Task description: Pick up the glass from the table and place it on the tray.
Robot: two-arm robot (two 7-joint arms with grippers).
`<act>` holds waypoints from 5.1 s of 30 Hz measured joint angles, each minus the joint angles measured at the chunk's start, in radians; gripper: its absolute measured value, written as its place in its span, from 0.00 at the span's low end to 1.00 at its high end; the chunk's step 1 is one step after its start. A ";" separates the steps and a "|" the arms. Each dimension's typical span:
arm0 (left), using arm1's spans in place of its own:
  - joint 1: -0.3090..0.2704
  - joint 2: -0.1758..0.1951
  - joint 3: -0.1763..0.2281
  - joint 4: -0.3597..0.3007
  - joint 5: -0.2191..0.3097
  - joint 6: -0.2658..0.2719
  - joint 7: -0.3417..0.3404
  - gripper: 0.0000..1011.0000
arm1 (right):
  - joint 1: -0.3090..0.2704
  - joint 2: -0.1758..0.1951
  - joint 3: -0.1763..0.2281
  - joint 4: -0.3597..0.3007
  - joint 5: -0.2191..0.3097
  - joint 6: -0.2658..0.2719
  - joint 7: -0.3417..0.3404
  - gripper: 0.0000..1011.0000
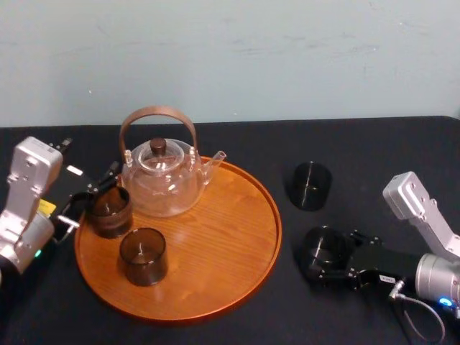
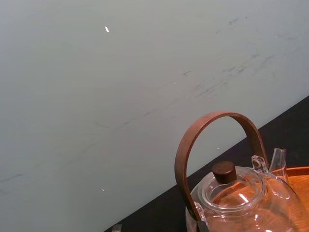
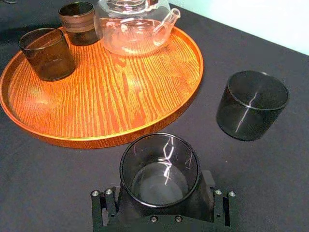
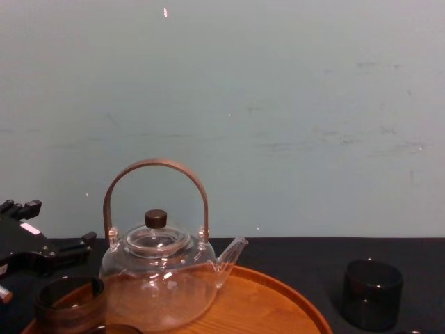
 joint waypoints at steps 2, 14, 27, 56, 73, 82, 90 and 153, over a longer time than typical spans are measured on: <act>0.000 0.000 0.000 0.000 0.000 0.000 0.000 0.99 | 0.006 -0.002 -0.004 0.004 -0.001 0.001 0.000 0.99; 0.000 0.000 0.000 0.000 0.000 0.000 0.000 0.99 | 0.031 -0.009 -0.026 0.019 -0.011 0.002 -0.001 0.99; 0.000 0.000 0.000 0.000 0.000 0.000 0.000 0.99 | 0.031 -0.008 -0.025 0.018 -0.011 0.001 -0.001 0.97; 0.000 0.000 0.000 0.000 0.000 0.000 0.000 0.99 | 0.029 0.017 -0.009 -0.011 0.022 -0.010 0.026 0.89; 0.000 0.000 0.000 0.000 0.000 0.000 0.000 0.99 | 0.121 0.025 -0.052 -0.046 0.059 -0.030 0.082 0.89; 0.000 0.000 0.000 0.000 0.000 0.000 0.000 0.99 | 0.192 -0.025 -0.127 -0.020 0.040 -0.039 0.103 0.89; 0.000 0.000 0.000 0.000 0.000 0.000 0.000 0.99 | 0.244 -0.075 -0.186 0.016 0.023 -0.044 0.122 0.89; 0.000 0.000 0.000 0.000 0.000 0.000 0.000 0.99 | 0.329 -0.201 -0.322 0.252 -0.012 -0.082 0.168 0.99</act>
